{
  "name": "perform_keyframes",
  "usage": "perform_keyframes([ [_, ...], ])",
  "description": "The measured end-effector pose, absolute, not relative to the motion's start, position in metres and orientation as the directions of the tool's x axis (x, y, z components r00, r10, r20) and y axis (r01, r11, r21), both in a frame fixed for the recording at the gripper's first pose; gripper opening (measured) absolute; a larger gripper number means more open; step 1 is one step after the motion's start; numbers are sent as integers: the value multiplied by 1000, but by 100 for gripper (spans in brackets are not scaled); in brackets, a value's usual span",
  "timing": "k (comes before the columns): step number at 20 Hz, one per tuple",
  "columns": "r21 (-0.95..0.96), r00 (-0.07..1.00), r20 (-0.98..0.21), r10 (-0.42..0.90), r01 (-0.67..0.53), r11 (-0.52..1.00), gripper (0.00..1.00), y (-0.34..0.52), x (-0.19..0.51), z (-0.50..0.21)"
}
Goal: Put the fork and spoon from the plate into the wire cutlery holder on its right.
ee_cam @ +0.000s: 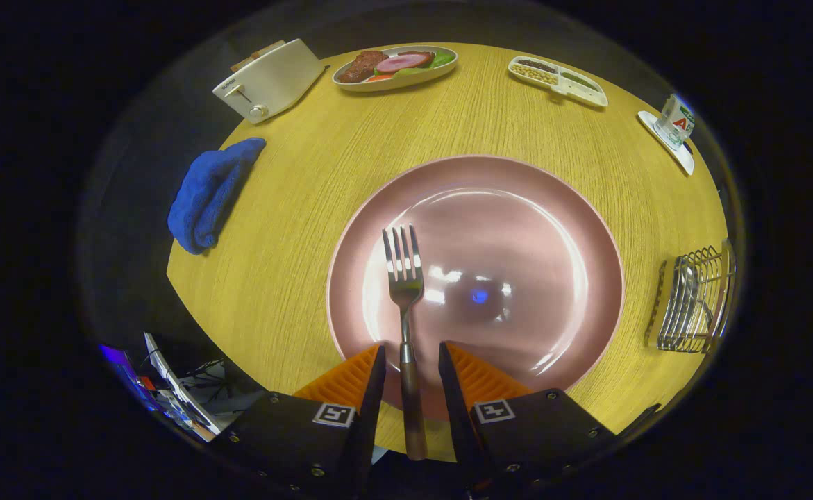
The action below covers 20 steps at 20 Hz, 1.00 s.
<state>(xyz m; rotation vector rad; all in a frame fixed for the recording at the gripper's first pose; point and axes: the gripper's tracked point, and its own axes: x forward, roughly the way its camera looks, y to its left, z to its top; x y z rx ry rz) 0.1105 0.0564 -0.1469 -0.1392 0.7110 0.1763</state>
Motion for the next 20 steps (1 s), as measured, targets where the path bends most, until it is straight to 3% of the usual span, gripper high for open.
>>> perform_keyframes([
  [3, -40, 744, -656, 127, -202, 979, 48, 59, 115, -149],
  [4, -28, 737, -664, 131, -199, 980, 14, 58, 113, -149],
  [11, -5, 721, -680, 136, -190, 982, 18, 63, 117, -160],
  [13, 28, 715, -684, 146, -175, 984, 1, 66, 113, -156],
  [20, 29, 731, -667, 143, -167, 986, 1, 65, 112, -151],
])
